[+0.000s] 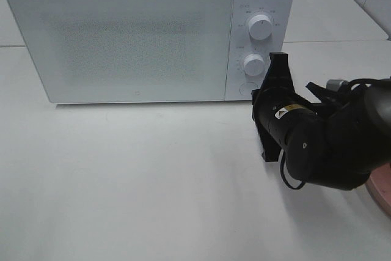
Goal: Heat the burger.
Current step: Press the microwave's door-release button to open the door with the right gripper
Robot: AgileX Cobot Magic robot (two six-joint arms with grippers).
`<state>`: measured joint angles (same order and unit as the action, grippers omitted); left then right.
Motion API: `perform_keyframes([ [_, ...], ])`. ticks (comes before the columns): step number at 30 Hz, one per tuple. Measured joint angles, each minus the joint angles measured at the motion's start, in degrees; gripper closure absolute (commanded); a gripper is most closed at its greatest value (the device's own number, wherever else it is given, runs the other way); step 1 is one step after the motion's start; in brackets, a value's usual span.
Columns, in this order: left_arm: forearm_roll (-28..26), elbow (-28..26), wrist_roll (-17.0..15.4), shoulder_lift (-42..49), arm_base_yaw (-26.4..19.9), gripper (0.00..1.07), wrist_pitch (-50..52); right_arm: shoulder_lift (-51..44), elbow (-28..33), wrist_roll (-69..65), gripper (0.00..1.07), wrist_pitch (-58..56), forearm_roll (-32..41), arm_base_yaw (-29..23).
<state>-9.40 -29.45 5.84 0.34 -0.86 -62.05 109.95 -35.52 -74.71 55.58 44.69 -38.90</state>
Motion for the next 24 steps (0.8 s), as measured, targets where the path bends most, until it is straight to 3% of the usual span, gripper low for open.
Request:
perform_keyframes([
  [24,0.00,0.00,0.00,0.00,0.00,0.07,0.00,9.51,-9.74,-1.49,1.07,-2.01,-1.60,4.76],
])
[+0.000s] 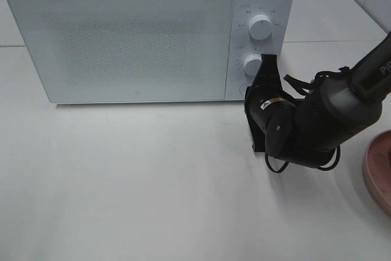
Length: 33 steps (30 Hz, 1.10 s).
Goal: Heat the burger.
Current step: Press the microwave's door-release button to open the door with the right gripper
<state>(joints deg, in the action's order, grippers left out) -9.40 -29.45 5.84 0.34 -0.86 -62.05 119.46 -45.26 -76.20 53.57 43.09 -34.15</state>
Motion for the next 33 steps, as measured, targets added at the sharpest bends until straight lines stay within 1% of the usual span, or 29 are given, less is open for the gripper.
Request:
perform_keyframes([
  [7,0.00,0.00,0.00,0.00,0.00,0.07,0.00,1.20,-2.86,0.00,1.07,-0.86,-1.09,1.55],
  [15,0.00,0.00,0.00,0.00,0.00,0.07,0.00,3.38,-4.87,0.06,1.07,-2.52,-1.03,1.66],
  [24,0.00,0.00,0.00,0.00,0.00,0.07,0.00,4.18,-5.84,0.52,1.07,-2.58,0.34,1.60],
  [33,0.00,0.00,0.00,0.00,0.00,0.07,0.00,4.53,-6.36,1.89,1.07,0.46,1.60,1.20],
])
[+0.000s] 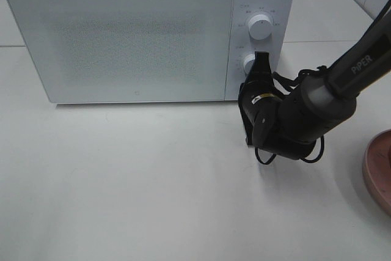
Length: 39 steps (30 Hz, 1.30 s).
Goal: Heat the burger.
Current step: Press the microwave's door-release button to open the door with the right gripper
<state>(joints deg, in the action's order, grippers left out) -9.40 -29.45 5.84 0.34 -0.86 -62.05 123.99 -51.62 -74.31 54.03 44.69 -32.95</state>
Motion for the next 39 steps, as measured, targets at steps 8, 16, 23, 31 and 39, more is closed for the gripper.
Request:
perform_keyframes([
  [8,0.00,0.00,0.00,0.00,0.00,0.07,0.00,1.89,-2.69,2.23,1.07,1.32,3.67,-0.29],
  [16,0.00,0.00,0.00,0.00,0.00,0.07,0.00,2.06,-2.92,2.46,1.07,1.32,3.84,-0.29],
  [23,0.00,0.00,0.00,0.00,0.00,0.07,0.00,2.06,-2.92,2.64,1.06,1.03,4.01,-0.29],
  [31,0.00,0.00,0.00,0.00,0.00,0.07,0.00,0.23,-2.12,5.33,1.06,-1.55,3.21,0.34],
  [39,0.00,0.00,0.00,0.00,0.00,0.07,0.00,-3.27,0.00,9.22,1.06,-6.36,1.78,1.03],
])
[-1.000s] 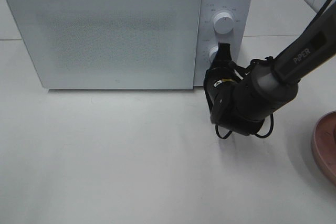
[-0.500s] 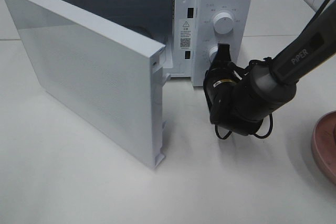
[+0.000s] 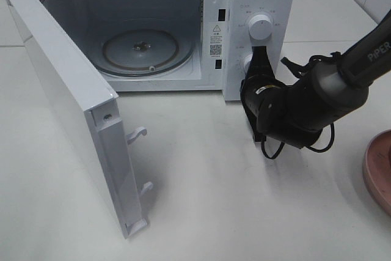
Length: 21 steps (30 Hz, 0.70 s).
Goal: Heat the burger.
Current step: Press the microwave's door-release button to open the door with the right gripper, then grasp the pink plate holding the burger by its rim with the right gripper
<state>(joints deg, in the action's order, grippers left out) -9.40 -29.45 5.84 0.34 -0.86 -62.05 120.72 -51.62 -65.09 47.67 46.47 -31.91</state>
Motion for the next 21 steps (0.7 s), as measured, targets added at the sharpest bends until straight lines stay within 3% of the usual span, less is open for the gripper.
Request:
perform_keyframes([
  [7,0.00,0.00,0.00,0.00,0.00,0.07,0.00,-2.81,2.18,1.38,1.06,-1.55,-0.92,0.00],
  [21,0.00,0.00,0.00,0.00,0.00,0.07,0.00,-13.75,8.71,19.94,1.05,-15.24,-1.49,0.06],
])
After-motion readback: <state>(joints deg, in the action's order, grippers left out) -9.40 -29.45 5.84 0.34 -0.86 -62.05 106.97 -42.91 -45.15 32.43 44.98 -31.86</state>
